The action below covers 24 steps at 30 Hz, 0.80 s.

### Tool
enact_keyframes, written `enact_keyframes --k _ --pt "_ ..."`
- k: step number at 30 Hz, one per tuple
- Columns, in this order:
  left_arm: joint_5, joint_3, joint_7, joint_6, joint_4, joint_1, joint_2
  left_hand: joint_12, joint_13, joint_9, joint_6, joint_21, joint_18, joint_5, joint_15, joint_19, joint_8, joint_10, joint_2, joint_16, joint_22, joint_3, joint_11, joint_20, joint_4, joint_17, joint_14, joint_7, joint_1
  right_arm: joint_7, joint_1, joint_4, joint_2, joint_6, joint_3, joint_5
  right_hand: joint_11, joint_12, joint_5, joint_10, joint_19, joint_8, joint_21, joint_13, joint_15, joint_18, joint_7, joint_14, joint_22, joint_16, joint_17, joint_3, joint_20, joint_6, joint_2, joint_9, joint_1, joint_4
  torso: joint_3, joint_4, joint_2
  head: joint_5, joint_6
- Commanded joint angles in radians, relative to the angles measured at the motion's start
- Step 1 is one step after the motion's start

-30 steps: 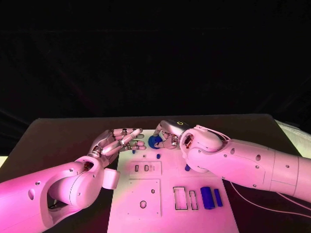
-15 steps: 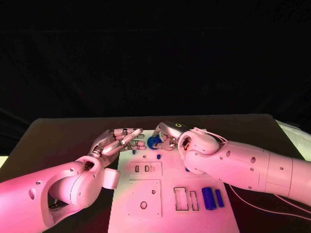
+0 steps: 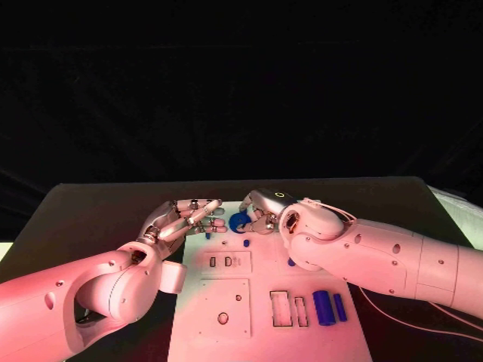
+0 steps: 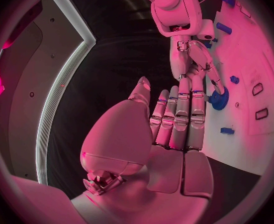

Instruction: Assemble the parts on the task board

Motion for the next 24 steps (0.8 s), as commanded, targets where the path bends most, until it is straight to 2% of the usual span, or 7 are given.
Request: enact_keyframes --k 1,5,10,13,16,20,24 --pt "0.001 0.001 0.003 0.02 0.001 0.001 0.001 -0.006 -0.001 -0.001 0.0 -0.004 0.017 0.001 0.004 -0.003 -0.004 -0.002 0.005 -0.006 -0.001 0.002 0.005 0.003 -0.006 0.001 -0.005 0.004 0.005 -0.004 0.0 0.003 -0.003 0.019 0.0 0.013 -0.006 0.009 0.03 0.006 0.0 0.006 -0.003 0.007 0.003 -0.01 -0.004 0.085 0.003 0.006 0.17 -0.008 0.003 0.017 0.013 0.002 -0.017 0.02 0.0003 -0.0003 0.0 0.0 0.0" --pt "0.001 0.001 0.002 0.02 0.001 0.001 0.001 -0.007 -0.001 -0.001 -0.001 -0.004 0.017 0.001 0.005 -0.003 -0.004 -0.003 0.005 -0.007 -0.001 0.002 0.006 0.003 -0.007 0.001 -0.005 0.005 0.006 -0.006 0.0 0.005 -0.011 0.0 0.0 0.027 -0.008 0.013 0.049 0.008 0.002 0.006 -0.002 0.011 0.001 -0.01 -0.007 0.085 0.006 0.006 0.171 -0.014 0.001 0.027 0.024 0.002 -0.024 0.031 0.0005 0.0001 0.0 0.001 0.0" --pt "0.001 0.001 0.002 0.021 -0.001 0.001 0.0 -0.007 -0.001 -0.001 -0.001 -0.004 0.017 0.001 0.005 -0.003 -0.004 -0.003 0.005 -0.007 -0.001 0.002 0.006 0.003 -0.007 0.001 -0.005 0.005 0.006 0.022 0.0 0.024 -0.043 -0.1 0.001 0.058 -0.01 0.028 0.072 0.018 0.008 0.006 0.003 0.025 -0.001 -0.013 -0.009 0.087 0.015 0.01 0.18 -0.016 -0.001 0.036 0.033 0.002 -0.018 0.034 0.0003 -0.0014 0.0 -0.002 0.001" --pt "0.001 0.001 0.002 0.021 -0.004 0.001 -0.003 -0.008 -0.001 -0.001 -0.001 -0.004 0.017 0.001 0.005 -0.003 -0.005 -0.003 0.005 -0.008 -0.002 0.002 0.006 0.003 -0.007 0.002 -0.005 0.005 0.006 0.088 0.002 0.06 -0.088 -0.168 0.006 0.106 -0.01 0.031 0.076 0.019 0.009 0.001 0.004 0.027 -0.002 -0.013 -0.008 0.087 0.016 0.01 0.181 -0.015 -0.002 0.032 0.032 0.0 -0.001 0.023 0.0011 -0.0049 -0.002 0.001 0.001" --pt "0.001 0.001 0.001 0.022 -0.008 0.001 -0.004 -0.008 -0.001 -0.001 -0.001 -0.004 0.017 0.001 0.005 -0.003 -0.005 -0.004 0.005 -0.008 -0.002 0.002 0.006 0.003 -0.007 0.002 -0.005 0.005 0.006 0.17 0.01 0.104 -0.148 -0.208 0.01 0.163 -0.01 0.032 0.075 0.018 0.012 -0.003 0.007 0.029 -0.001 -0.014 -0.007 0.088 0.022 0.013 0.187 -0.013 -0.002 0.03 0.031 -0.001 0.018 0.011 0.0019 -0.0087 -0.004 0.001 0.002" --pt "0.001 0.001 0.002 0.023 -0.02 0.001 -0.005 -0.009 -0.002 -0.001 -0.002 -0.005 0.017 0.001 0.005 -0.004 -0.005 -0.004 0.005 -0.009 -0.002 0.002 0.006 0.003 -0.008 0.002 -0.006 0.005 0.006 0.263 0.028 0.147 -0.241 -0.186 0.013 0.259 -0.011 0.031 0.074 0.018 0.011 0.0 0.006 0.03 -0.002 -0.014 -0.008 0.089 0.022 0.015 0.191 -0.008 -0.002 0.038 0.035 0.0 0.044 -0.008 0.0033 -0.0187 -0.012 0.004 0.004" --pt "0.001 0.001 0.002 0.026 -0.035 0.001 -0.002 -0.009 -0.002 -0.001 -0.002 -0.005 0.017 0.001 0.005 -0.004 -0.006 -0.004 0.005 -0.009 -0.002 0.002 0.006 0.003 -0.009 0.002 -0.006 0.005 0.007 0.359 0.04 0.147 -0.321 -0.124 0.014 0.336 -0.013 0.03 0.071 0.018 0.014 0.002 0.008 0.031 -0.003 -0.015 -0.01 0.09 0.028 0.017 0.198 0.001 -0.003 0.051 0.034 0.0 0.082 -0.04 0.0062 -0.0323 -0.021 0.008 0.006"
